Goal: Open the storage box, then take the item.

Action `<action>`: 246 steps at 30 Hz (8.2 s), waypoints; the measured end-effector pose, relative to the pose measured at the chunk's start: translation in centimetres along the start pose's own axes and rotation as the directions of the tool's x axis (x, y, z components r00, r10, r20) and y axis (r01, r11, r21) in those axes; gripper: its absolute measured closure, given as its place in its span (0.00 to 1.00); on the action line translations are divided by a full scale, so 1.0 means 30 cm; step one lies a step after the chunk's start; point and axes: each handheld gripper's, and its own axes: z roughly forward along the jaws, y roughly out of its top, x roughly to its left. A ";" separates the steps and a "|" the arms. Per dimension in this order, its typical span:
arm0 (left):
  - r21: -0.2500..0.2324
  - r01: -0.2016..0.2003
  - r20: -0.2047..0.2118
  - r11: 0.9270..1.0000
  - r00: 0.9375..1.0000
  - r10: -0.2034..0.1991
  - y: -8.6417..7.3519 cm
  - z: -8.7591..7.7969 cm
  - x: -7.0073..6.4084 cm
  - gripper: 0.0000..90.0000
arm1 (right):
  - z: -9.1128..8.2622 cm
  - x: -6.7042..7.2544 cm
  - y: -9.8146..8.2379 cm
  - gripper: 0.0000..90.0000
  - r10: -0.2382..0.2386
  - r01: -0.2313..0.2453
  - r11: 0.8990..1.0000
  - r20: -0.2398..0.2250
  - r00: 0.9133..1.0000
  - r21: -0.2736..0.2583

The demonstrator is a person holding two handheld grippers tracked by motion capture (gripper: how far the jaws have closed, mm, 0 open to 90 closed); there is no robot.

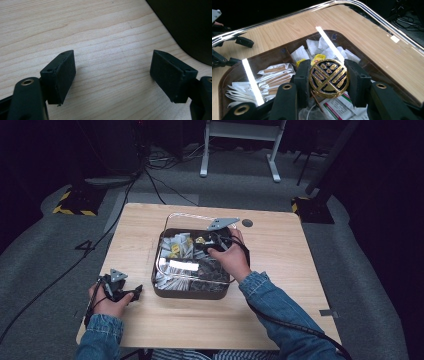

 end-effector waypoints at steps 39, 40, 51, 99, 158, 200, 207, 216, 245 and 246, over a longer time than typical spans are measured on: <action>0.009 -0.019 -0.011 1.000 1.000 0.019 0.027 -0.007 -0.012 0.21 | -0.337 -0.259 -0.139 0.66 0.100 -0.102 0.995 0.135 0.986 0.005; 0.010 -0.017 -0.012 1.000 1.000 0.017 0.026 -0.007 -0.013 0.21 | -0.342 -0.267 -0.144 0.66 0.102 -0.103 0.995 0.139 0.985 0.003; 0.025 -0.029 -0.022 0.999 0.999 0.029 0.023 -0.002 -0.013 0.21 | -0.390 -0.334 -0.203 0.66 0.138 -0.143 0.990 0.178 0.974 0.014; -0.003 -0.006 0.007 1.000 1.000 0.006 0.008 0.016 0.001 0.17 | -0.417 -0.516 -0.519 0.65 0.225 -0.262 0.960 0.286 0.931 0.099; 0.002 -0.019 0.008 1.000 1.000 0.019 0.010 0.004 -0.016 0.27 | -0.471 -0.344 -0.585 0.41 0.287 -0.278 0.958 0.213 0.934 -0.071; -0.239 0.053 0.140 0.970 0.990 -0.019 0.165 -0.159 -0.131 0.39 | -0.489 -0.193 -0.607 0.40 0.204 -0.205 0.979 0.104 0.973 -0.005; -0.210 0.028 0.160 0.977 0.987 0.006 0.188 -0.112 -0.163 0.42 | -0.485 -0.197 -0.616 0.39 0.213 -0.214 0.977 0.102 0.972 -0.001; -0.172 -0.039 0.171 0.984 0.983 0.069 0.236 -0.042 -0.218 0.57 | -0.475 -0.191 -0.610 0.39 0.209 -0.210 0.978 0.091 0.974 0.001; 0.002 -0.163 0.059 0.987 0.985 0.162 0.234 0.044 -0.253 0.90 | -0.466 -0.172 -0.603 0.39 0.170 -0.172 0.985 0.085 0.982 0.012; 0.001 -0.159 0.059 0.987 0.986 0.159 0.233 0.044 -0.251 0.93 | -0.466 -0.172 -0.603 0.39 0.170 -0.172 0.985 0.085 0.982 0.012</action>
